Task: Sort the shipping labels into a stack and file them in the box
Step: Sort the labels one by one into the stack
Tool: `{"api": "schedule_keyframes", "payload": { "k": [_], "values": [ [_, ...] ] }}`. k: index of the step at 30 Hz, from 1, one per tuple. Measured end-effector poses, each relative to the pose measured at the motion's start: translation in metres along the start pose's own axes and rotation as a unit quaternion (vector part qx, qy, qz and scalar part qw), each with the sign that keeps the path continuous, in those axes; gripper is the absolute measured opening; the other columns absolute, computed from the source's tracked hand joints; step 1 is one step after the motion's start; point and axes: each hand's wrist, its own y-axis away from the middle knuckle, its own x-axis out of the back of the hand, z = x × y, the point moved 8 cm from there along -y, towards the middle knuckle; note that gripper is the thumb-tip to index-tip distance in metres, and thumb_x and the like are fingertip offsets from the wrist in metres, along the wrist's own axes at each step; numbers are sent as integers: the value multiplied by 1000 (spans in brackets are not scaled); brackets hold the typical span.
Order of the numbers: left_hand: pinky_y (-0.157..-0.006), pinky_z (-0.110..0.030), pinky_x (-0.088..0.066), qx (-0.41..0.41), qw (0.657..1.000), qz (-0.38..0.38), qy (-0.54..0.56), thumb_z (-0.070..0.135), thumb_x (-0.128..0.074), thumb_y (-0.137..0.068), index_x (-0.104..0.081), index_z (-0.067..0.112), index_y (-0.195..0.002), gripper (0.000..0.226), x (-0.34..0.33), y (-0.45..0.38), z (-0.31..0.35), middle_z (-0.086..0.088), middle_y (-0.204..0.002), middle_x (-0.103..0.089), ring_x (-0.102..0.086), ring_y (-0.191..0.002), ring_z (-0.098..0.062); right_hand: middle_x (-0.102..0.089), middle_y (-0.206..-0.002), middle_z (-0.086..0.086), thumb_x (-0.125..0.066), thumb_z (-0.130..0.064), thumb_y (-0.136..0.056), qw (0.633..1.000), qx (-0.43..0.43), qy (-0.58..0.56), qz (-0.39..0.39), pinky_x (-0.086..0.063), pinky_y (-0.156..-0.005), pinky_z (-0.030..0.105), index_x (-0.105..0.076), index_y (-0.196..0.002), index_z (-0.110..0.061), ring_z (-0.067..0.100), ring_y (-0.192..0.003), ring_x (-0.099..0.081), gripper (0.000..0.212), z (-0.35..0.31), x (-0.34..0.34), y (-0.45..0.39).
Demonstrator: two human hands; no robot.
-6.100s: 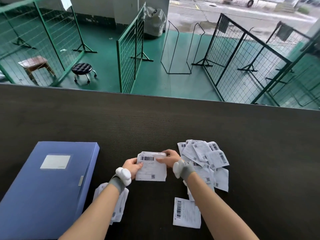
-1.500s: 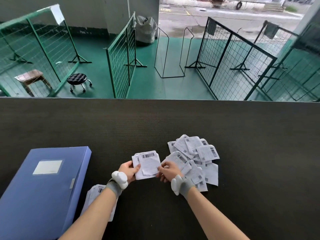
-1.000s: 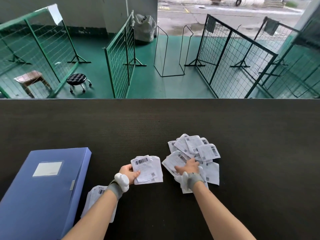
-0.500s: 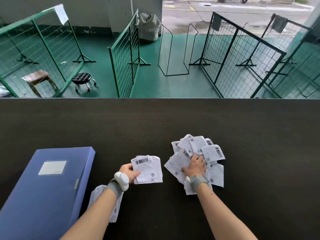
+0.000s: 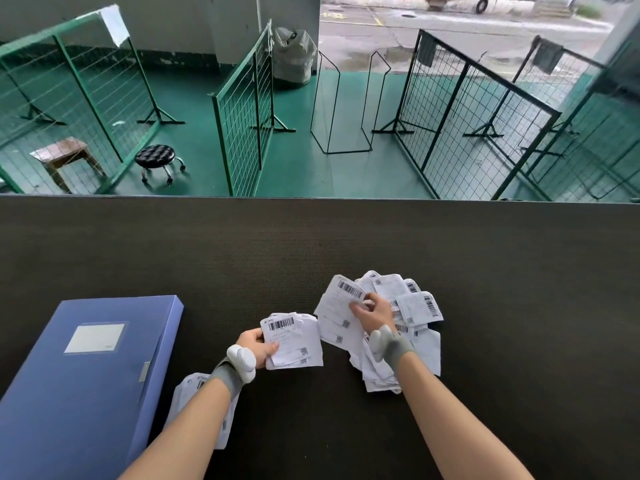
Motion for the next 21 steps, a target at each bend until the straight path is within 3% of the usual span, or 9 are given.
{"api": "schedule_keyframes", "payload": {
  "k": [3, 5, 8, 10, 12, 14, 17, 19, 21],
  "values": [
    [-91, -53, -52, 3, 1000, -5, -2, -7, -61, -84, -58, -1, -118, 35, -1, -1, 0, -22, -117, -65, -63, -107, -37, -69, -89, 3, -57, -21, -96, 993, 51, 103, 15, -48, -52, 16, -60, -95, -18, 10, -69, -64, 4, -14, -3, -4],
    [-91, -52, -52, 2, 1000, -4, 0, -8, -60, -84, -58, -2, -118, 35, 0, 0, 1, -22, -118, -64, -63, -108, -37, -64, -86, 3, -53, -21, -98, 982, 67, 174, 26, -41, -52, 15, -57, -91, -21, 14, -68, -61, 8, -15, 0, -6],
    [-90, -46, -52, -1, 1000, 1, 5, -10, -58, -84, -56, -5, -120, 36, 2, 1, 1, -23, -119, -63, -61, -110, -38, -56, -107, 8, -52, -25, -96, 948, 52, 304, 82, -45, -87, 33, -62, -105, -19, 27, -106, -51, 15, -6, 16, -9],
    [-90, -44, -52, -2, 1000, 6, 4, -10, -58, -84, -55, -6, -120, 36, 3, 1, 0, -25, -119, -62, -61, -111, -39, -50, -115, 8, -52, -25, -96, 934, 52, 333, 118, -41, -96, 39, -62, -110, -19, 28, -115, -43, 19, -8, 28, -6],
    [-93, -47, -51, -3, 1000, 7, 6, -10, -59, -84, -56, -6, -120, 36, 3, -1, -2, -25, -119, -62, -61, -110, -39, -57, -106, 6, -51, -21, -98, 958, 65, 260, 104, -44, -83, 31, -61, -101, -15, 26, -108, -52, 12, -14, 29, -3],
    [-93, -50, -51, -4, 1000, 7, 19, -10, -59, -84, -55, -7, -121, 37, 3, -1, -2, -26, -119, -62, -61, -109, -40, -63, -89, 5, -51, -18, -98, 980, 69, 178, 55, -48, -65, 26, -58, -86, -15, 25, -87, -63, 14, -21, 18, 1],
    [-92, -53, -50, 1, 999, -13, 41, -7, -59, -86, -53, -5, -123, 37, -4, 2, 0, -25, -119, -62, -60, -110, -41, -63, -81, 7, -53, -13, -96, 994, 44, 93, -35, -47, -45, 20, -59, -81, -13, 18, -66, -61, 16, -24, -10, 11],
    [-92, -55, -50, -2, 998, -36, 48, -3, -59, -87, -54, -2, -122, 36, -12, 6, 4, -23, -118, -62, -61, -110, -40, -65, -84, 12, -56, -11, -94, 989, 30, 97, -104, -45, -41, 18, -63, -91, -3, 14, -60, -61, 11, -20, -35, 20],
    [-91, -54, -51, -11, 997, -59, 52, 1, -61, -87, -54, 2, -121, 34, -19, 10, 9, -21, -117, -63, -61, -109, -38, -70, -90, 17, -61, -13, -91, 980, 51, 138, -136, -52, -48, 24, -65, -93, -1, 16, -65, -65, 13, -15, -56, 25]
  ]
}}
